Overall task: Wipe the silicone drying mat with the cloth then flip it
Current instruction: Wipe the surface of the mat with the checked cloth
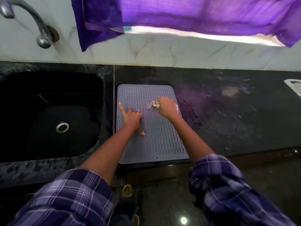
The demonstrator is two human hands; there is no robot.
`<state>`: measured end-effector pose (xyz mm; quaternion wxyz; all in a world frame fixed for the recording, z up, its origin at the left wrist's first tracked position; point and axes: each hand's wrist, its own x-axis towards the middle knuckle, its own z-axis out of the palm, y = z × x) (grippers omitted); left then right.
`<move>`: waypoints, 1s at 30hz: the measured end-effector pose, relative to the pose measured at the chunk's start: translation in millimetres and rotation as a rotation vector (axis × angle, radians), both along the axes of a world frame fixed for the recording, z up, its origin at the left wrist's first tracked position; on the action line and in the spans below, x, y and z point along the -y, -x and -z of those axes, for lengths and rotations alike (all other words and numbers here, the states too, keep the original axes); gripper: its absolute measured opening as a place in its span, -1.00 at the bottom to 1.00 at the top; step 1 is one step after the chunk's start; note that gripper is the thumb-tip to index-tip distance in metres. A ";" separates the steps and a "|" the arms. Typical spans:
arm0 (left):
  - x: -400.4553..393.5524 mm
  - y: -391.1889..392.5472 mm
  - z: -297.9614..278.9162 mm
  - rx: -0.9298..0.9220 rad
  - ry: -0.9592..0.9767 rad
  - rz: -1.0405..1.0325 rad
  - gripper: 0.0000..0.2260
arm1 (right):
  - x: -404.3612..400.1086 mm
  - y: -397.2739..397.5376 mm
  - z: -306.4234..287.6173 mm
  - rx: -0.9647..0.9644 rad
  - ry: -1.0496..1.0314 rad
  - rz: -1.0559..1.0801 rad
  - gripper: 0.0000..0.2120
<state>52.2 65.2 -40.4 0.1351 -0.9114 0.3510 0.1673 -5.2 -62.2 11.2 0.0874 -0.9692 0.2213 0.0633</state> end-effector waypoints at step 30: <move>1.3 9.2 -4.0 0.026 -0.087 0.026 -0.10 | -51.1 89.1 38.8 -0.207 -0.020 -0.202 -0.63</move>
